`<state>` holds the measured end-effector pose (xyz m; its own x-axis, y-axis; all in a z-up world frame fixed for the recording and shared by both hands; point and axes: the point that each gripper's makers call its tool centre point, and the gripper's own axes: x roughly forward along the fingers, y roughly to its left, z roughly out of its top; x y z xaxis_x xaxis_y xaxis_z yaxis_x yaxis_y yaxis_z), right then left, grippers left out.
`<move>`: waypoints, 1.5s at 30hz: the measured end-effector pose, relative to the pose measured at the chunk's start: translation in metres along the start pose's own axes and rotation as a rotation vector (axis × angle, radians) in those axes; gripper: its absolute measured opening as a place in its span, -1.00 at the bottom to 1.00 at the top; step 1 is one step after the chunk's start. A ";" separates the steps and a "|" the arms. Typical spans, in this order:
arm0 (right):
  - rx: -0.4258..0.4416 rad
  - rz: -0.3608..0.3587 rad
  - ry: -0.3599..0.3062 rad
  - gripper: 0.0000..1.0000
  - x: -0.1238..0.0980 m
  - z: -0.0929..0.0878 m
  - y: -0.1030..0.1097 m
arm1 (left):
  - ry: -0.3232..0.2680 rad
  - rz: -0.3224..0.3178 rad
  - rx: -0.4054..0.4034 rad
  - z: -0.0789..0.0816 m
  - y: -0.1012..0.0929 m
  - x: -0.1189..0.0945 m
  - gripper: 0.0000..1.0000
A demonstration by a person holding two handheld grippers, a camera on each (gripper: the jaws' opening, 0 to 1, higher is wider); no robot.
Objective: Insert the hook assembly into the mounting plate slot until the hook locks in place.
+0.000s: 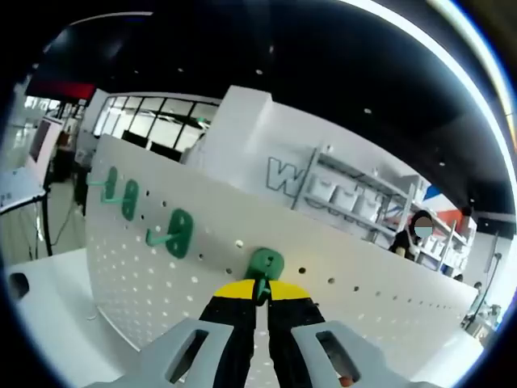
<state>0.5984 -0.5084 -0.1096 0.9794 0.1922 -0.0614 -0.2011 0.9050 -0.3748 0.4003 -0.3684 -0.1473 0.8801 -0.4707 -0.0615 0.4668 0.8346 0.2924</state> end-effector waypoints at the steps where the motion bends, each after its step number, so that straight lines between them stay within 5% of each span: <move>1: -0.002 0.000 0.001 -0.96 0.000 0.000 0.000 | 0.000 0.000 -0.001 0.000 0.000 0.000 0.35; 23: 0.033 0.028 -0.001 -0.78 -0.003 -0.006 0.000 | 0.002 0.013 0.010 0.007 -0.002 -0.003 0.35; 45: 0.068 0.066 -0.030 -0.08 -0.025 -0.011 -0.001 | 0.008 0.027 0.019 0.014 -0.006 -0.011 0.36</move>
<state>0.5743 -0.5188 -0.1178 0.9634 0.2623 -0.0559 -0.2665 0.9137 -0.3067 0.3862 -0.3724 -0.1349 0.8932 -0.4456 -0.0609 0.4411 0.8416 0.3117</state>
